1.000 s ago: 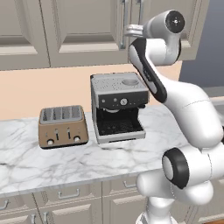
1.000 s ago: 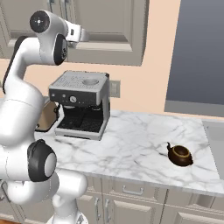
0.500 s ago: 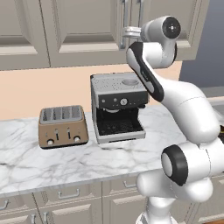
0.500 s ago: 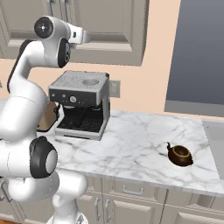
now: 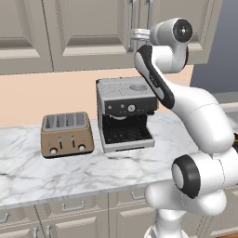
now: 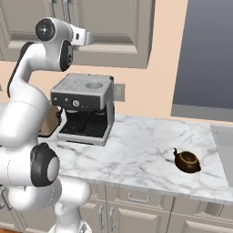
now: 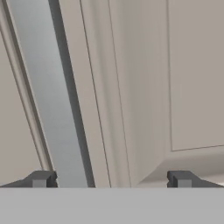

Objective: Open the cabinet. Pick the soap dispenser and place it next to the sink. Then close the cabinet.

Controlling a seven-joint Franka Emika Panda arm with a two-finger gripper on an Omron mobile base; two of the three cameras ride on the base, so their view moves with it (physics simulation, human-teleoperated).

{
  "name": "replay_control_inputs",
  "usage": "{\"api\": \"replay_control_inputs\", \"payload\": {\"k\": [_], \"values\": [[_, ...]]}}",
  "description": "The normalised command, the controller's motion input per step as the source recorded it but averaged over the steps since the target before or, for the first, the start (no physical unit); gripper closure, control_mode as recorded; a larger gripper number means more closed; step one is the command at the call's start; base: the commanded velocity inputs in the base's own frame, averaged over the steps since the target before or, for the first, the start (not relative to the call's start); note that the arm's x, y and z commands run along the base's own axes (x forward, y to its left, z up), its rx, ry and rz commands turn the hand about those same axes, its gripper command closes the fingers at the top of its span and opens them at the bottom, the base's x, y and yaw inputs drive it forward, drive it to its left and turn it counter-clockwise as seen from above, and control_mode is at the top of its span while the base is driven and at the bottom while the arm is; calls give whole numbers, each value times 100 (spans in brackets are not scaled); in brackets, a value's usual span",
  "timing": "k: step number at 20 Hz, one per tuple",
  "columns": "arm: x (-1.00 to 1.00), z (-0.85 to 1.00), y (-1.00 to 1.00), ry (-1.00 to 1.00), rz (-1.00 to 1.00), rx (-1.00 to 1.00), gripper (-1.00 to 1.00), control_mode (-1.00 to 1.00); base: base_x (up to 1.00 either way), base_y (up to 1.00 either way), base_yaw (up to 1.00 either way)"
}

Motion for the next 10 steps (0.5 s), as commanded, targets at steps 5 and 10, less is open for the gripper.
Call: {"api": "replay_control_inputs", "payload": {"k": [5, 10], "values": [[0, 0, 0, 0, 0, 0, 100, -100, 0, 0, 0], [0, 0, -6, 0, 0, 0, 100, -100, 0, 0, 0]]}}
